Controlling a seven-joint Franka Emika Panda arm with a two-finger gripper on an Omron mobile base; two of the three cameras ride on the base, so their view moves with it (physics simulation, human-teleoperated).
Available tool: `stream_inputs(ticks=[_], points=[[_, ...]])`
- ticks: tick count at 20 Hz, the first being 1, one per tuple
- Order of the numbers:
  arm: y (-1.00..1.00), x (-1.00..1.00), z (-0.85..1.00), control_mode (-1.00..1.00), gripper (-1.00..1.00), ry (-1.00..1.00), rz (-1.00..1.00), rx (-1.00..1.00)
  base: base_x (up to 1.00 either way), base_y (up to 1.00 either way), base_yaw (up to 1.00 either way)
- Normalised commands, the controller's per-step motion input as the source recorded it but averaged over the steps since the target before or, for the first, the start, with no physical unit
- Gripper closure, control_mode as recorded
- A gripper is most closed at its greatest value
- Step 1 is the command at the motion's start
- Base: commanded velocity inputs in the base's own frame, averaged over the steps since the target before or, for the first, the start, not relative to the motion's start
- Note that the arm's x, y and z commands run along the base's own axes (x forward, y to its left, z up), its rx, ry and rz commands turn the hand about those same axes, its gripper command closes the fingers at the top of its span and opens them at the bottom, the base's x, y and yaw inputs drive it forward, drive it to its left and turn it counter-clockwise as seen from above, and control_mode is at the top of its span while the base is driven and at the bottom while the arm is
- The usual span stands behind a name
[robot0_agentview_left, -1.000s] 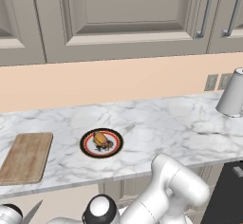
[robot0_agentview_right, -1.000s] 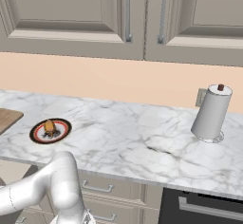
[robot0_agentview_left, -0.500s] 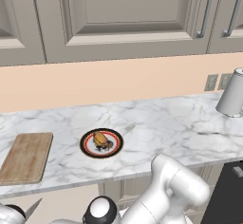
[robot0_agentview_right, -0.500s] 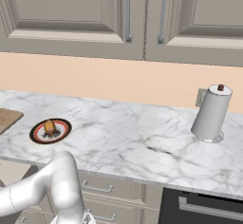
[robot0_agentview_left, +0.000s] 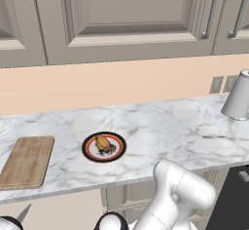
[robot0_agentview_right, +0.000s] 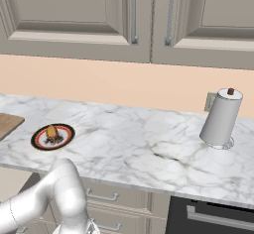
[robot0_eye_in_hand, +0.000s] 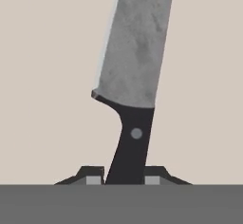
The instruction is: Pick up the knife from the drawer and place it on the cutting board. Then place the meat from the plate to the cutting board.
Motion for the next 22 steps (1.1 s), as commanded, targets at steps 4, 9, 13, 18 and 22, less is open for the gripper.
stream_inputs(ticks=[4,9,13,18,22], points=[[0.00,-0.25,0.61,-1.00,1.00,0.02,0.00,0.01,0.00,0.00,0.00],[0.00,-0.38,0.42,-1.00,1.00,0.02,0.00,0.03,0.00,0.00,0.00],[0.00,-0.42,0.34,-1.00,1.00,0.00,0.00,0.03,0.00,0.00,0.00],[0.00,-0.37,0.35,-1.00,1.00,0.00,0.00,0.01,0.00,0.00,0.00],[0.00,-0.20,0.39,-1.00,1.00,0.00,0.00,0.01,0.00,0.00,0.00]])
